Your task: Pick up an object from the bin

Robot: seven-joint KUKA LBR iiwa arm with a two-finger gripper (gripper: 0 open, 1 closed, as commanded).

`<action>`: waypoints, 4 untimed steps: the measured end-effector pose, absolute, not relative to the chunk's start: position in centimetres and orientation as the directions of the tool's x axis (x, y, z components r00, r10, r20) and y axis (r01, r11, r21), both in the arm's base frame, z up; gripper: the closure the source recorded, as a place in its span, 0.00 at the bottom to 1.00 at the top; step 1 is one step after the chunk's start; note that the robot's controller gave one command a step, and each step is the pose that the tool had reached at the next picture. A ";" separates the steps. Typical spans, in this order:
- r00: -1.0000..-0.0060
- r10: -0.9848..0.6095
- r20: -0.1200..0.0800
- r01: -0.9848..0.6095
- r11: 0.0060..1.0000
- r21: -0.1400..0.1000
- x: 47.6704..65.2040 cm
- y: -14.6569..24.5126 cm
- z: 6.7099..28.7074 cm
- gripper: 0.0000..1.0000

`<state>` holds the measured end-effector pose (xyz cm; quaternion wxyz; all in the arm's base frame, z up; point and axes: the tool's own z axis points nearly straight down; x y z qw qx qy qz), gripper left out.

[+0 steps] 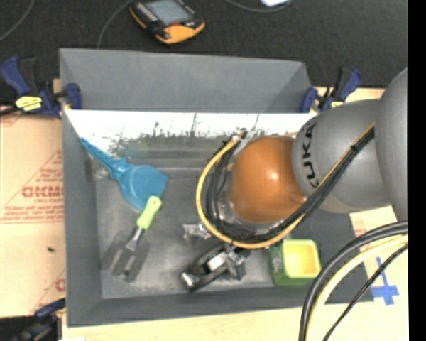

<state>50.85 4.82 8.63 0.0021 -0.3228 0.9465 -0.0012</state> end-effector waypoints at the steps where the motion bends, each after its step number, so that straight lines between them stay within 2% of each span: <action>1: -0.845 -0.535 0.010 -0.535 0.845 0.006 52.4 2.3 7.0 0.00; 2: -0.672 -0.741 0.008 -0.741 0.672 0.010 52.3 8.9 9.3 0.00; 3: -0.674 -0.738 0.009 -0.738 0.675 0.009 52.4 8.8 9.3 1.00; 4: -0.446 -0.895 0.006 -0.895 0.446 0.011 59.9 9.3 9.9 1.00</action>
Offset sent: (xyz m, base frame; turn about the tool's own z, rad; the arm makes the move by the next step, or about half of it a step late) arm 0.0190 -0.0261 -0.0163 0.0932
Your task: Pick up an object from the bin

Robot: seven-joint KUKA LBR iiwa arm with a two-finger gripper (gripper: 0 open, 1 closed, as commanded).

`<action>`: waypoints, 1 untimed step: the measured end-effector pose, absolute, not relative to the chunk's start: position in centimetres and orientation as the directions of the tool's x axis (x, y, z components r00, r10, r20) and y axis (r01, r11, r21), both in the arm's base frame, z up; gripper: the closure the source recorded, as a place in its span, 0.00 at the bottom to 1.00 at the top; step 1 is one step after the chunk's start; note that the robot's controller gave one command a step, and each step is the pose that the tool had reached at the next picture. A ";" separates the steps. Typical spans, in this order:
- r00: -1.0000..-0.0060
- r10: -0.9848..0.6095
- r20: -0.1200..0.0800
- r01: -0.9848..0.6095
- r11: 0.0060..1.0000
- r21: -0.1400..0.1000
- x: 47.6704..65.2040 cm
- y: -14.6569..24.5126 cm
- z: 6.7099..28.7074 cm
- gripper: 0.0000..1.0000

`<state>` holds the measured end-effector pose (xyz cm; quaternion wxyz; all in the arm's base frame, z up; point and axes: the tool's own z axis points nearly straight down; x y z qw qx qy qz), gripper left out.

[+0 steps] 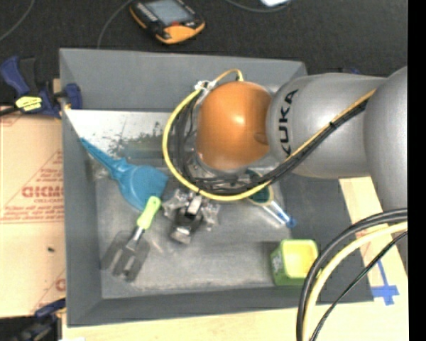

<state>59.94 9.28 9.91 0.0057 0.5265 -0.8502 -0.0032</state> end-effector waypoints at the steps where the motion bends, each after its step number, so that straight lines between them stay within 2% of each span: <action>1: -0.314 -0.949 0.001 -0.949 0.314 0.010 60.3 11.3 15.1 1.00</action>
Offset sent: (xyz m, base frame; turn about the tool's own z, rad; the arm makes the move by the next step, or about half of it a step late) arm 0.0025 0.0208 0.0519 -0.1456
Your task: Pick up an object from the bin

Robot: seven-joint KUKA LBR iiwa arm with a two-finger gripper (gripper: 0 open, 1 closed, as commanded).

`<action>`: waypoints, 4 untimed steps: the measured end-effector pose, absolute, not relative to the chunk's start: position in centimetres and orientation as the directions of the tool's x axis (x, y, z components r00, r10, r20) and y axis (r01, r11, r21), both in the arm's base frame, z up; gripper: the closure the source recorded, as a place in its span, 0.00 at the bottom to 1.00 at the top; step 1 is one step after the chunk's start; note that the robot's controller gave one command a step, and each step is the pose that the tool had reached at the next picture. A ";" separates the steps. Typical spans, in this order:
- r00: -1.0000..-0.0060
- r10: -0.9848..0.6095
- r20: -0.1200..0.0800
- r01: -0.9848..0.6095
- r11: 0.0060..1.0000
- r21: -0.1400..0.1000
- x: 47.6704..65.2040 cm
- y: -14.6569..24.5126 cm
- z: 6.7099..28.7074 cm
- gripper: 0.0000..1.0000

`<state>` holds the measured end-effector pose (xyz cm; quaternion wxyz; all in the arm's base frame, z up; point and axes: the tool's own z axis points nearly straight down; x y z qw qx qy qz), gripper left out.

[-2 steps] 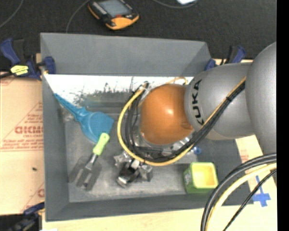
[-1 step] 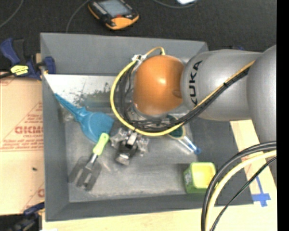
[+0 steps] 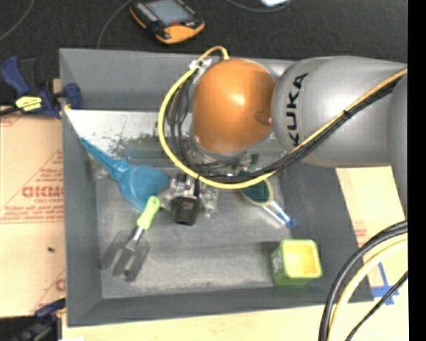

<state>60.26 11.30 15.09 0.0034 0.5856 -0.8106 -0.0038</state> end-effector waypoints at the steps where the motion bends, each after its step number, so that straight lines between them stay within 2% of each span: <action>1: 0.194 -0.981 -0.006 -0.981 -0.194 0.005 61.4 10.1 7.1 1.00; 2: 0.186 -0.983 -0.008 -0.983 -0.186 0.003 55.2 8.8 7.1 1.00; 3: 0.179 -0.984 -0.010 -0.984 -0.179 0.006 56.3 8.9 7.9 1.00; 4: 0.199 -0.980 -0.011 -0.980 -0.199 0.008 54.6 9.3 10.7 1.00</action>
Offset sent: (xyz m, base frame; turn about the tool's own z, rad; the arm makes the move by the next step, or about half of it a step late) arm 0.0098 -0.0110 -0.0809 -0.5183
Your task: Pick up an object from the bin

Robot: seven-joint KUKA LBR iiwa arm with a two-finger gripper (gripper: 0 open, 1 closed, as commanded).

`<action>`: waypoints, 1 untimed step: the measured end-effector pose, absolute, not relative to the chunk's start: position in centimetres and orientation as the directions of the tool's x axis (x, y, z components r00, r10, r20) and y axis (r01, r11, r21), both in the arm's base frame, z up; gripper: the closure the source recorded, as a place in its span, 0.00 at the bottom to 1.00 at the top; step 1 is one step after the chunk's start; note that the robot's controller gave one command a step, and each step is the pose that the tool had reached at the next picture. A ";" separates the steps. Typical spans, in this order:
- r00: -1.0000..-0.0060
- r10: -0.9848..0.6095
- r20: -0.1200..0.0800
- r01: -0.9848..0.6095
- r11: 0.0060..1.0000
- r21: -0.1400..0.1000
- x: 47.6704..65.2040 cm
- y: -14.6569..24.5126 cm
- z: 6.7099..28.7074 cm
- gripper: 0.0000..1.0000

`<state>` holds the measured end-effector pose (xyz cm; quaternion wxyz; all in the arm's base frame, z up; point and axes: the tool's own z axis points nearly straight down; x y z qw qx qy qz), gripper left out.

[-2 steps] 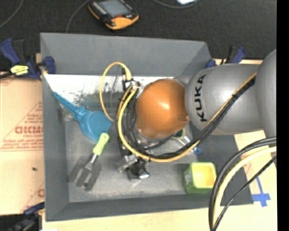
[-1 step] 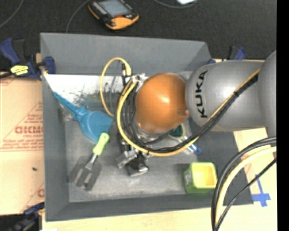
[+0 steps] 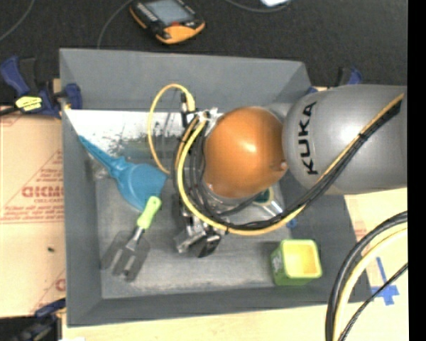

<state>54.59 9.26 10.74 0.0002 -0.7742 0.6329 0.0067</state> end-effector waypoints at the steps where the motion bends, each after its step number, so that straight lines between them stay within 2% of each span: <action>1: 0.141 -0.990 -0.012 -0.990 -0.141 0.010 53.0 9.6 7.9 1.00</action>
Offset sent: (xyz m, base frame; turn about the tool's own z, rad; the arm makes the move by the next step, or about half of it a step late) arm -0.0154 0.0039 -0.0260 0.0590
